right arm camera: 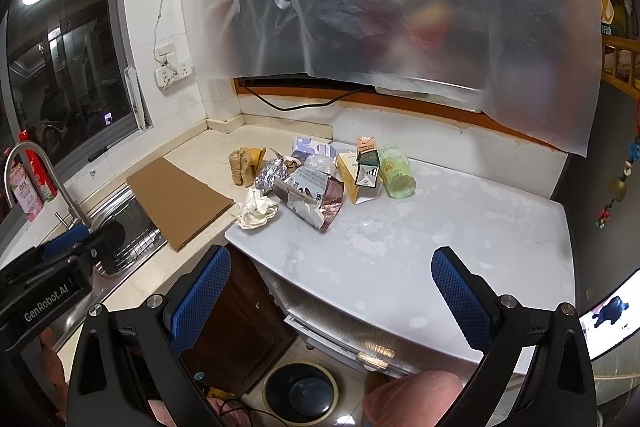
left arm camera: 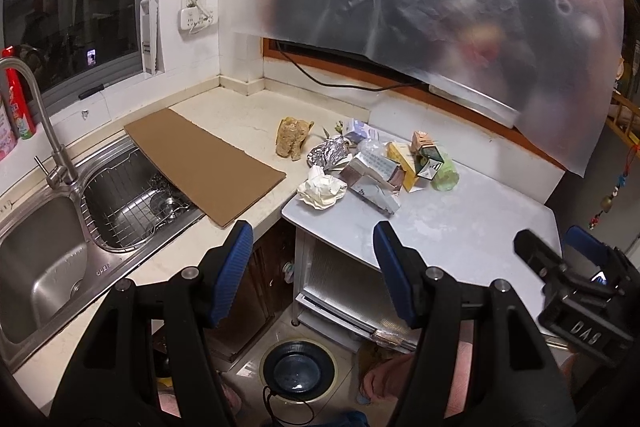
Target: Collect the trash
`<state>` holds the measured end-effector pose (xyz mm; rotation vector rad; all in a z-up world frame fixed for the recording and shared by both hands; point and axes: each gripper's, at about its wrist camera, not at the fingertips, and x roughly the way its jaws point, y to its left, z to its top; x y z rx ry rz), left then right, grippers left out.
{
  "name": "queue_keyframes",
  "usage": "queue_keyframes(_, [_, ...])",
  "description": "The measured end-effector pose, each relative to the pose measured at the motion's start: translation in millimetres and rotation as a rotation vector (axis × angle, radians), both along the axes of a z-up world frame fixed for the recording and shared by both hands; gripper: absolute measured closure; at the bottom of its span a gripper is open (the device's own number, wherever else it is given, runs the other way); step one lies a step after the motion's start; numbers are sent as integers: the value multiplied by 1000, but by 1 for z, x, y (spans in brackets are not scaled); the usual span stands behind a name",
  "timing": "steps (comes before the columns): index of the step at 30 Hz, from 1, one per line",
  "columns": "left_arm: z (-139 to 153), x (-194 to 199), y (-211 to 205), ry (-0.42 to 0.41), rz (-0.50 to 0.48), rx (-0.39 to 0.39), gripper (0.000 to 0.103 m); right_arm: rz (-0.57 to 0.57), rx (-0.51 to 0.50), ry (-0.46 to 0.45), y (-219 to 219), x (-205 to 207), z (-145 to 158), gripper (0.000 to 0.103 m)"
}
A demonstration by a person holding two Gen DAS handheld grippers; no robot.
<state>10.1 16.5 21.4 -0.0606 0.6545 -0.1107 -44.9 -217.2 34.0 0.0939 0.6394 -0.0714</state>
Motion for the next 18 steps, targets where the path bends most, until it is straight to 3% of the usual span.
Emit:
queue_keyframes(11, [2, 47, -5, -7, -35, 22, 43, -15, 4, -13, -27, 60, 17, 1])
queue_keyframes(18, [-7, 96, -6, 46, -40, 20, 43, -29, -23, -17, -34, 99, 17, 1])
